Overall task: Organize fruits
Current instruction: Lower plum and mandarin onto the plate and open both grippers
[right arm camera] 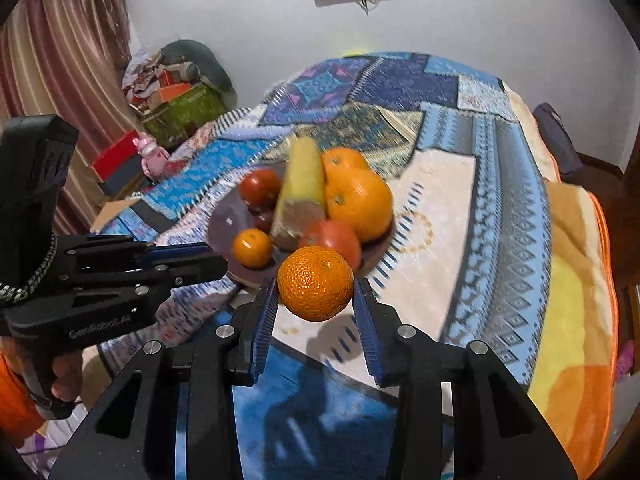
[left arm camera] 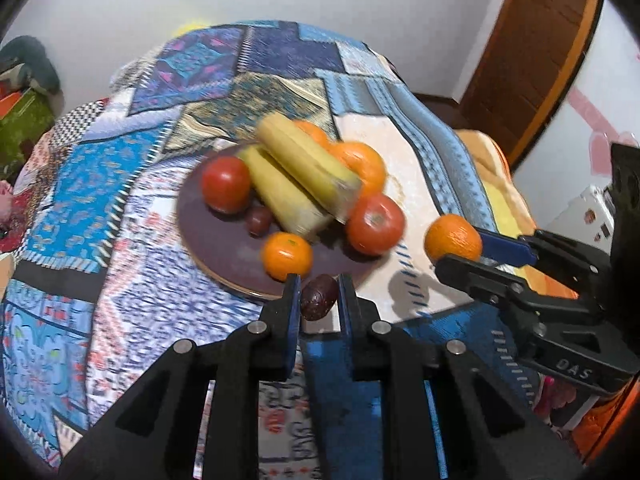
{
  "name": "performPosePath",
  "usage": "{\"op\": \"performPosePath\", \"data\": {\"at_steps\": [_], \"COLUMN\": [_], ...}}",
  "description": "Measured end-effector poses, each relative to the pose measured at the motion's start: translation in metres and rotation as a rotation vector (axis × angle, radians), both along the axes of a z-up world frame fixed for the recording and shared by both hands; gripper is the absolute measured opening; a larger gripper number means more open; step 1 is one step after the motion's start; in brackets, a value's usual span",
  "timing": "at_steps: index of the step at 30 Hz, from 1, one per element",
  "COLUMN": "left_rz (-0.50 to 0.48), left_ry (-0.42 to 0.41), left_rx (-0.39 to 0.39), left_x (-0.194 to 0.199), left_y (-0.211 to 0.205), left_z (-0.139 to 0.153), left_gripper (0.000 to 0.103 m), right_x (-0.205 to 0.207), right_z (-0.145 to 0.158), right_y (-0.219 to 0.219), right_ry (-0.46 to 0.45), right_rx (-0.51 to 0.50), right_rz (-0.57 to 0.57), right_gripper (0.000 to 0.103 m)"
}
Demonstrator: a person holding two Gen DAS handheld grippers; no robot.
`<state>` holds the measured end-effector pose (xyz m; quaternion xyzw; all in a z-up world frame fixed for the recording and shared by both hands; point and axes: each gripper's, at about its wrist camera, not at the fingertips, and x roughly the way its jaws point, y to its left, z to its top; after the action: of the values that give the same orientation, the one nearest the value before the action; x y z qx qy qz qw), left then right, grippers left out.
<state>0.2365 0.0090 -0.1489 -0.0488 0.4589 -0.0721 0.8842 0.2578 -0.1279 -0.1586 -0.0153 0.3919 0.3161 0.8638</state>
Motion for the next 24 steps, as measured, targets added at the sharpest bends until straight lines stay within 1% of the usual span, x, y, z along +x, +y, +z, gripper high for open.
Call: {"op": "performPosePath", "data": {"at_steps": [6,9,11,17,20,24], "left_rz": [0.053,0.067,0.072,0.071,0.065,0.058], "left_ry": [-0.015,-0.007,0.005,0.02,0.021,0.031], "left_rx": [0.002,0.008,-0.004,-0.012,-0.01,-0.027], "left_x": [0.006,0.01,0.014,0.026,0.032,0.037], "left_y": [0.028,0.037,0.042,0.044,0.042,0.042], "left_z": [0.007,0.003,-0.002,-0.013,-0.018,-0.023], "left_gripper": [0.018,0.018,0.018,0.018,0.018,0.018], "right_x": [0.001,0.003,0.004,0.011,0.015,0.017], "right_z": [0.001,-0.006,-0.011,-0.023,-0.029,-0.034], "right_y": [0.025,0.036,0.041,0.05,0.051,0.052], "right_ry": [-0.016,-0.004,0.009,0.038,0.058,0.07], "right_rx": [-0.009,-0.018,-0.02,-0.035,-0.029,-0.023], "right_rz": [0.039,0.058,0.066,0.072,0.072,0.068], "right_gripper": [0.036,0.036,0.036,0.036,0.036,0.036]}}
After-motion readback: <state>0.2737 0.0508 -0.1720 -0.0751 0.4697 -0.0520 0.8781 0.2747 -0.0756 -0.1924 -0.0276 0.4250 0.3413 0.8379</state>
